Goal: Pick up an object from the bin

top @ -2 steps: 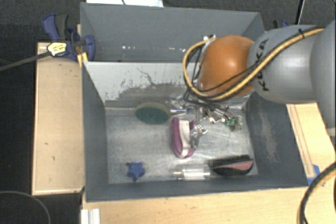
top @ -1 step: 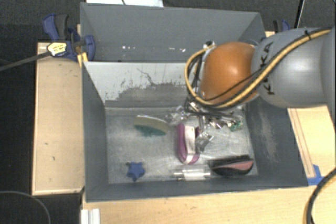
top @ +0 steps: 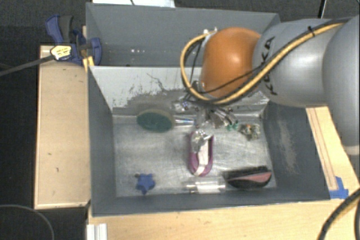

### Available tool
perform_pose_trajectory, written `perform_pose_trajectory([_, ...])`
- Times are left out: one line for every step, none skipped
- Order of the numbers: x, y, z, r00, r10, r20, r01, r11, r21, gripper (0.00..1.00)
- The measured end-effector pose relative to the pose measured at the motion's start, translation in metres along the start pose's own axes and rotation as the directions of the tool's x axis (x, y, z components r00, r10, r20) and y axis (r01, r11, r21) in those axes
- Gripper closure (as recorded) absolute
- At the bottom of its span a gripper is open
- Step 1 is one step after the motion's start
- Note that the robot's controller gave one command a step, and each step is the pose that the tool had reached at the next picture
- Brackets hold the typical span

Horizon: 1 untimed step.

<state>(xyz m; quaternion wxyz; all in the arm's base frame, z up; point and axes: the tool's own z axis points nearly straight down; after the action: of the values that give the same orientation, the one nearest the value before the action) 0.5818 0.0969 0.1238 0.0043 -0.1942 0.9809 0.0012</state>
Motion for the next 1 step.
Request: perform_pose_trajectory([0.0326,-0.0303,0.0367,0.975,-0.22,0.004,0.22,0.975,0.0,0.0])
